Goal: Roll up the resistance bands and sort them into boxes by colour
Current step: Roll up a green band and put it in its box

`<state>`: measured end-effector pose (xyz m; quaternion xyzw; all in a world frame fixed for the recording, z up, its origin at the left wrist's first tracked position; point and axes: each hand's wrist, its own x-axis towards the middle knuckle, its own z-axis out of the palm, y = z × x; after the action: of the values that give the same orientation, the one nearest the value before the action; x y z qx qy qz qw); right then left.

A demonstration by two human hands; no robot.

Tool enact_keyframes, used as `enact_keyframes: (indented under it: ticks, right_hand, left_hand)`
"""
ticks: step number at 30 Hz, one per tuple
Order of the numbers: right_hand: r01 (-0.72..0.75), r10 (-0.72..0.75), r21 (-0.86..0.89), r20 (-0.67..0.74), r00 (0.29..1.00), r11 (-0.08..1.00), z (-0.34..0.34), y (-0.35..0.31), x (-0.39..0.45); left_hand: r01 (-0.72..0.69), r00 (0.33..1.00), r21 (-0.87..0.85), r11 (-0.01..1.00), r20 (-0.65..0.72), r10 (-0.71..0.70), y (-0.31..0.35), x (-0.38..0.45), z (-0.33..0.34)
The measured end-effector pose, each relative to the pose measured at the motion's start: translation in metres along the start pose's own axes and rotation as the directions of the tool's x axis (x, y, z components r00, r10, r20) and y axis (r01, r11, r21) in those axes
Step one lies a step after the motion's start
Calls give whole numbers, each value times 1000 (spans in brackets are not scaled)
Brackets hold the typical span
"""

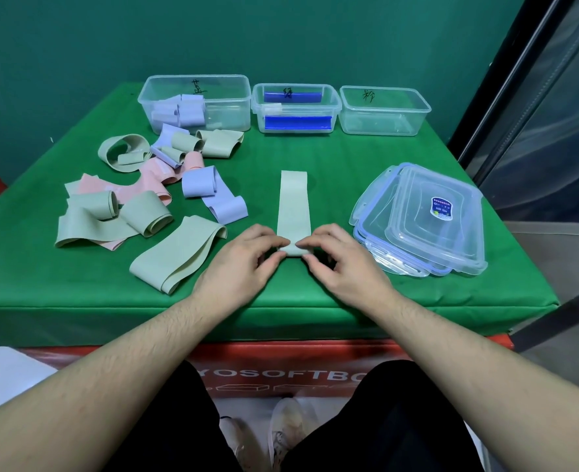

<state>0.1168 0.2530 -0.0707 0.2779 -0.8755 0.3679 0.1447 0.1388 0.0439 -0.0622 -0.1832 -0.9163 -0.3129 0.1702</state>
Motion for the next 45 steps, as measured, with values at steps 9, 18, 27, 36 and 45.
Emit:
enact_keyframes:
  ticks: [9, 18, 27, 36, 45]
  right_hand:
    - [-25, 26, -14, 41, 999, 1000, -1, 0, 1]
    - [-111, 110, 68, 24, 994, 991, -2, 0, 6]
    - [36, -36, 8, -9, 999, 999, -8, -10, -36]
    - [94, -81, -203, 71, 994, 975, -12, -14, -24]
    - [93, -74, -248, 86, 994, 964, -13, -12, -13]
  left_hand:
    - [-2, 1000, 64, 998, 15, 1, 1, 0, -1]
    - [20, 1000, 39, 999, 23, -21, 6, 15, 0]
    - [-217, 976, 133, 967, 30, 215, 7, -25, -4]
    - [-153, 988, 133, 979, 7, 153, 8, -30, 2]
    - [-135, 991, 135, 982, 17, 134, 14, -23, -2]
